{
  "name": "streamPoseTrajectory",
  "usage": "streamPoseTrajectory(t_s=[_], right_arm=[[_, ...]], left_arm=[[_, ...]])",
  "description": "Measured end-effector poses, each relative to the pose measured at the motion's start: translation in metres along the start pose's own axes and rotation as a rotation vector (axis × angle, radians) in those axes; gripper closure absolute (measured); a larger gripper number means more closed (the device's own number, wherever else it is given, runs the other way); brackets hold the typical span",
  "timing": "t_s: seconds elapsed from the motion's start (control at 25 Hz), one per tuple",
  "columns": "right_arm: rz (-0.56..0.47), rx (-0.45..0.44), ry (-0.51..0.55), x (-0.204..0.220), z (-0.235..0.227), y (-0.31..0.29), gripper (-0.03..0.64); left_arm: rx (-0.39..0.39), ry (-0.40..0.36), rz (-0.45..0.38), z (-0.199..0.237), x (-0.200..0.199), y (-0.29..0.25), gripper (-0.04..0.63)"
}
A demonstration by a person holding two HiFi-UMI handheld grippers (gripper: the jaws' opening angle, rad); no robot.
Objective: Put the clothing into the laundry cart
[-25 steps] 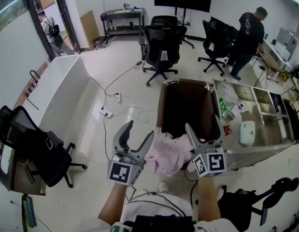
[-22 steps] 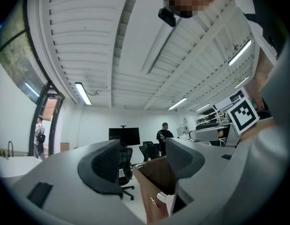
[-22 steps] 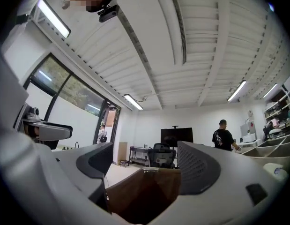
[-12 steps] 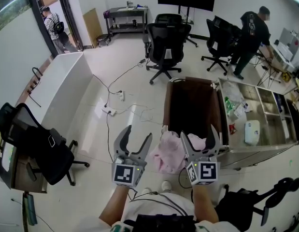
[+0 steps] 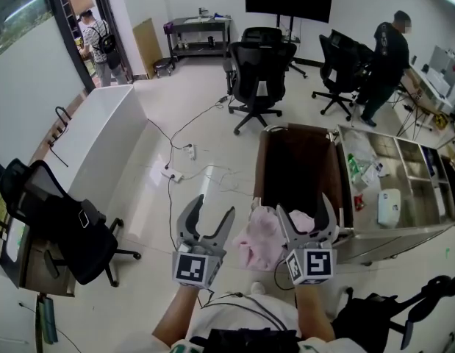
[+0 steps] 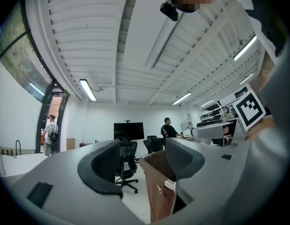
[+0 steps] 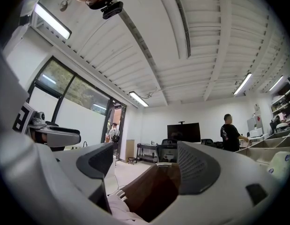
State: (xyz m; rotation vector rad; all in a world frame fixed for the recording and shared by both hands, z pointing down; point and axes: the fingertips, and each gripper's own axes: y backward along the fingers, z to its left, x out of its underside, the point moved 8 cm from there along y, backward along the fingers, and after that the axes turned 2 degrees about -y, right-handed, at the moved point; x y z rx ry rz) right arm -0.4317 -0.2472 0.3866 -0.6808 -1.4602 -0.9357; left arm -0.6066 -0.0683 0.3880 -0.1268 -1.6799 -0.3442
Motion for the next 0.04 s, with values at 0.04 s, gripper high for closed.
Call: streamPoseTrajectory(t_s=[0.04], right_arm=[[-0.008,-0.004,0.002,0.0009,-0.0013,-0.0004,0.169]], left_arm=[[0.001,-0.003,0.0,-0.0004,0.0003,-0.0001,0.302]])
